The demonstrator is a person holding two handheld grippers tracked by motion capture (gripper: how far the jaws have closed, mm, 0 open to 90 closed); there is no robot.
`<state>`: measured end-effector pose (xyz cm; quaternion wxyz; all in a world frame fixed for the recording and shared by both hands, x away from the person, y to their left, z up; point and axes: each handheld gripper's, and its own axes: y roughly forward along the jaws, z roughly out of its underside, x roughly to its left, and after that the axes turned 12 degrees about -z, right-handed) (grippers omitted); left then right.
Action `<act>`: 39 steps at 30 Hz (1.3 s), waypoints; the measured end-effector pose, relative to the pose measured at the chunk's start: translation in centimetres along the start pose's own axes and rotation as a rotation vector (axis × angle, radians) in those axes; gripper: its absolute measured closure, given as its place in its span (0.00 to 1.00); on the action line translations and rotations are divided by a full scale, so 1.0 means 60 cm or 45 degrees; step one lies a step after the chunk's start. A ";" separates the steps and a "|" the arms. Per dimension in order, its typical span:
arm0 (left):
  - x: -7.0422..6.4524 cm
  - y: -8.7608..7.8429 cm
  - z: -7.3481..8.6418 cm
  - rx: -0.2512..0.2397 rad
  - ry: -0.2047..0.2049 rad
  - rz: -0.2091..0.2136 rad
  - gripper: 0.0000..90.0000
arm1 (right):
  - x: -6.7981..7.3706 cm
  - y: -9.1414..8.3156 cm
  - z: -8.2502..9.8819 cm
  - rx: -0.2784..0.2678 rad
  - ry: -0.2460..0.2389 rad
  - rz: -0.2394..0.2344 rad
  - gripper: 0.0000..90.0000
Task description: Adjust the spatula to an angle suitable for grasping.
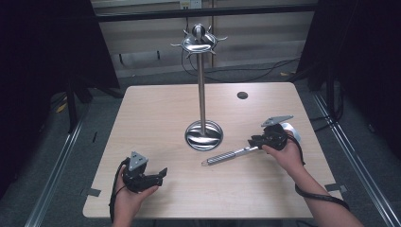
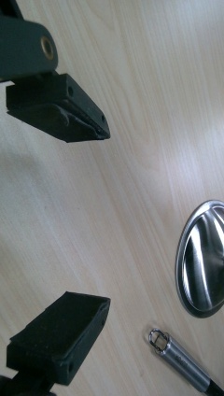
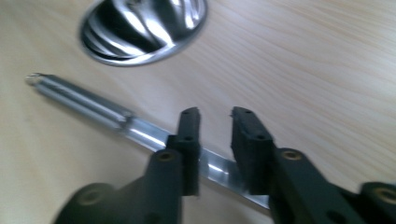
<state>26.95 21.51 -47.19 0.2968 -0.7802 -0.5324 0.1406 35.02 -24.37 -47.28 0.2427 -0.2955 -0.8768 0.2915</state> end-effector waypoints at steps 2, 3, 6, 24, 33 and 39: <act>0.002 -0.003 0.000 -0.004 -0.012 -0.005 0.18 | -0.013 0.002 0.006 -0.001 0.023 0.048 0.92; 0.002 -0.003 0.000 -0.004 -0.012 -0.005 0.18 | -0.013 0.002 0.006 -0.001 0.023 0.048 0.92; 0.005 -0.009 0.004 -0.004 -0.024 -0.012 0.18 | -0.038 0.002 0.015 -0.035 0.081 0.114 1.00; 0.003 -0.003 0.006 0.003 -0.026 0.026 0.18 | -0.044 -0.002 0.042 0.060 0.193 0.229 1.00; -0.009 0.001 0.005 0.000 0.009 0.065 0.18 | -0.012 -0.023 0.072 0.036 0.233 0.230 1.00; -0.009 -0.003 0.004 -0.006 0.005 0.055 0.18 | 0.006 -0.036 0.085 0.057 0.229 0.219 1.00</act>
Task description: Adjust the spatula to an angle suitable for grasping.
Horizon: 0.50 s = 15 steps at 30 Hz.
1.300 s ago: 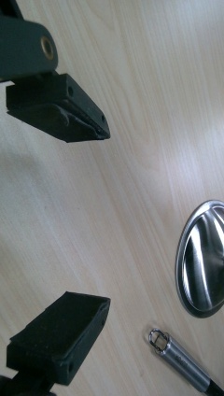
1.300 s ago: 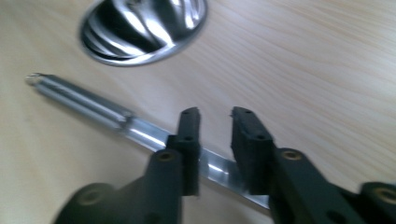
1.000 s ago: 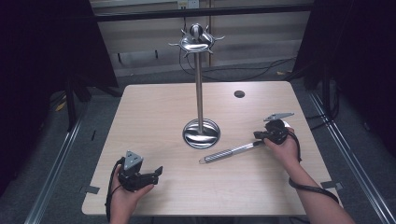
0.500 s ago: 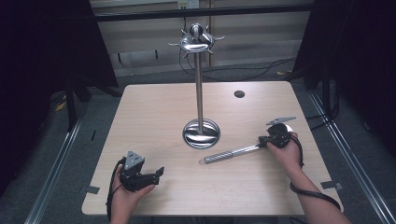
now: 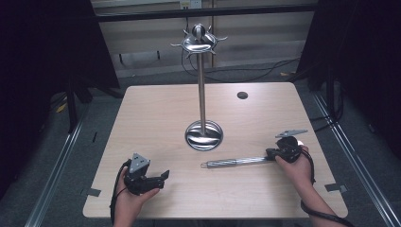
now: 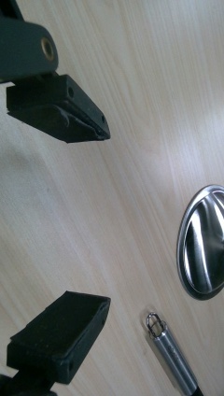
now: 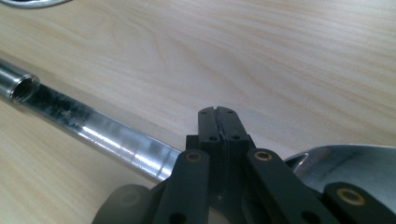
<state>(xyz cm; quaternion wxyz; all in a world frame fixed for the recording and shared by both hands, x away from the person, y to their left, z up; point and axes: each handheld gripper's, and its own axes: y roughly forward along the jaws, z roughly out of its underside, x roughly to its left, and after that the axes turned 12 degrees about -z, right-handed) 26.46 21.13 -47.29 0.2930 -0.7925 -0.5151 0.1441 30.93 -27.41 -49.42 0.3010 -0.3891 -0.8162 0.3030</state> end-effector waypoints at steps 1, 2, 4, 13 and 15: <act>0.000 0.000 0.000 0.000 -0.005 -0.006 0.18 | 0.000 -0.001 0.001 0.001 -0.005 -0.006 1.00; 0.000 0.000 0.000 0.000 -0.005 -0.006 0.18 | 0.001 -0.004 0.002 0.005 0.007 -0.013 0.98; 0.003 0.000 0.002 0.005 -0.009 -0.010 0.18 | 0.001 -0.011 0.004 -0.024 -0.002 -0.033 0.93; 0.003 -0.001 0.003 0.009 -0.001 -0.016 0.18 | 0.023 -0.032 -0.010 -0.066 -0.174 -0.191 0.68; 0.001 0.000 0.002 0.008 -0.006 -0.016 0.18 | 0.028 -0.028 -0.011 -0.046 -0.205 -0.213 0.60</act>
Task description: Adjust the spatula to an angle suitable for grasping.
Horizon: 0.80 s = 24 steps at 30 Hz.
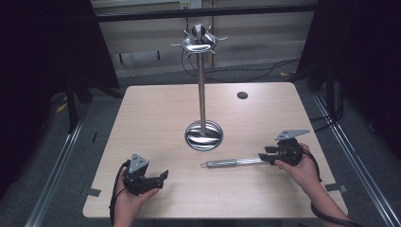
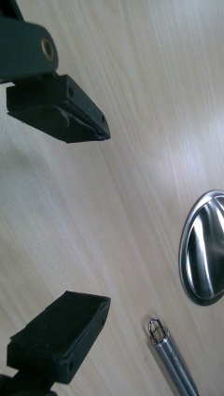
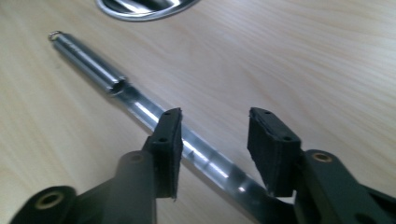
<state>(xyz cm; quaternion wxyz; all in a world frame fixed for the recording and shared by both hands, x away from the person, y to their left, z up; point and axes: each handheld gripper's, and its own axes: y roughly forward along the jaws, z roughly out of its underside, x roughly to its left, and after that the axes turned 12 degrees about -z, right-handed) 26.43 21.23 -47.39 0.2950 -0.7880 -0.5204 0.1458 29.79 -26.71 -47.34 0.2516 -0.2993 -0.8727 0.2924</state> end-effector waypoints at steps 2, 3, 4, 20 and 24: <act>-0.001 0.001 0.000 -0.001 0.002 0.000 0.18 | 0.006 0.008 -0.002 0.002 -0.030 -0.054 0.54; 0.000 0.001 0.000 0.001 0.005 0.000 0.18 | 0.009 0.011 -0.003 0.010 -0.036 -0.060 0.52; 0.000 0.001 0.000 0.002 0.004 -0.001 0.18 | 0.013 0.016 -0.006 0.017 -0.046 -0.088 0.49; -0.003 0.013 -0.008 0.000 0.003 0.013 0.19 | 0.046 0.080 -0.035 0.234 -0.255 -0.179 0.38; 0.001 0.012 -0.008 0.002 0.008 0.008 0.19 | 0.040 0.094 -0.032 0.304 -0.272 -0.198 0.38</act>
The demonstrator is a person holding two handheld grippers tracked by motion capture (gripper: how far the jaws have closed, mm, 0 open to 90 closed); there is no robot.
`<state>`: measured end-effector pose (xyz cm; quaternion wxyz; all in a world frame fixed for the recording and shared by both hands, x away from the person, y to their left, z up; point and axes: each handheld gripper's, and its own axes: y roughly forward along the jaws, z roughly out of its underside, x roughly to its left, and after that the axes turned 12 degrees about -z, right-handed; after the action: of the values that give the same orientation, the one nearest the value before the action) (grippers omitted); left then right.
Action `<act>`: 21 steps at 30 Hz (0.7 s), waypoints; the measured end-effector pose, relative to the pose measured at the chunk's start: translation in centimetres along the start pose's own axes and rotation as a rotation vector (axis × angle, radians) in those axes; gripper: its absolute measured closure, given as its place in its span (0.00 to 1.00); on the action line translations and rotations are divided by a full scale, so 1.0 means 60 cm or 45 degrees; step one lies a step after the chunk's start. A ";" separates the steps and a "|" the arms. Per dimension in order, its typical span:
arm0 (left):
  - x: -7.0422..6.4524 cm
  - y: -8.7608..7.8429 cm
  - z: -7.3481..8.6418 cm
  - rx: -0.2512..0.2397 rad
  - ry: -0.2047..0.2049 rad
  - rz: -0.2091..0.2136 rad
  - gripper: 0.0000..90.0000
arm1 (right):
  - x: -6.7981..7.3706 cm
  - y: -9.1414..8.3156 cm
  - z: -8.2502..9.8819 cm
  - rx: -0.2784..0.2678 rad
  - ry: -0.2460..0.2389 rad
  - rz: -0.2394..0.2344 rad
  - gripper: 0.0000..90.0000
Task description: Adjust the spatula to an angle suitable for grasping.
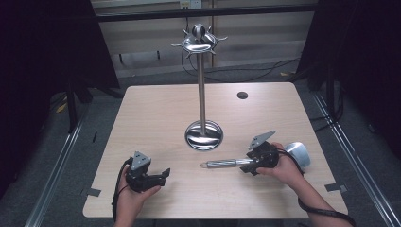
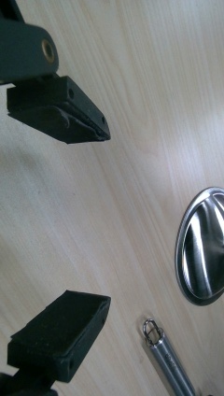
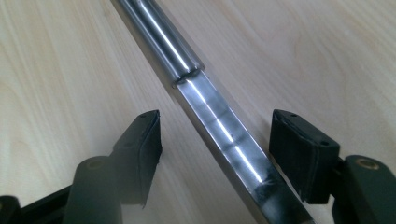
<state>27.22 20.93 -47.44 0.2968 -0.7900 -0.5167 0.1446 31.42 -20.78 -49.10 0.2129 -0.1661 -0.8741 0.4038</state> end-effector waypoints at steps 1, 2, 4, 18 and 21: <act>0.000 0.000 0.000 0.000 -0.004 0.002 0.19 | -0.001 0.002 0.001 -0.015 -0.008 0.003 0.39; 0.000 0.000 0.000 0.002 -0.003 0.001 0.19 | -0.002 0.001 0.000 -0.010 -0.009 0.002 0.41; 0.000 0.000 0.000 0.001 -0.004 -0.001 0.19 | -0.002 0.000 -0.003 0.010 -0.019 0.006 0.50; 0.005 -0.006 0.005 0.007 -0.025 -0.029 0.19 | 0.000 -0.001 -0.032 0.223 -0.164 -0.065 0.77; 0.009 -0.009 0.007 0.009 -0.023 -0.036 0.19 | 0.004 0.002 -0.040 0.275 -0.194 -0.096 0.84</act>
<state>26.81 21.70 -47.36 0.2969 -0.7801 -0.5300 0.1495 32.44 -19.10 -47.73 0.1775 -0.0782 -0.8448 0.4987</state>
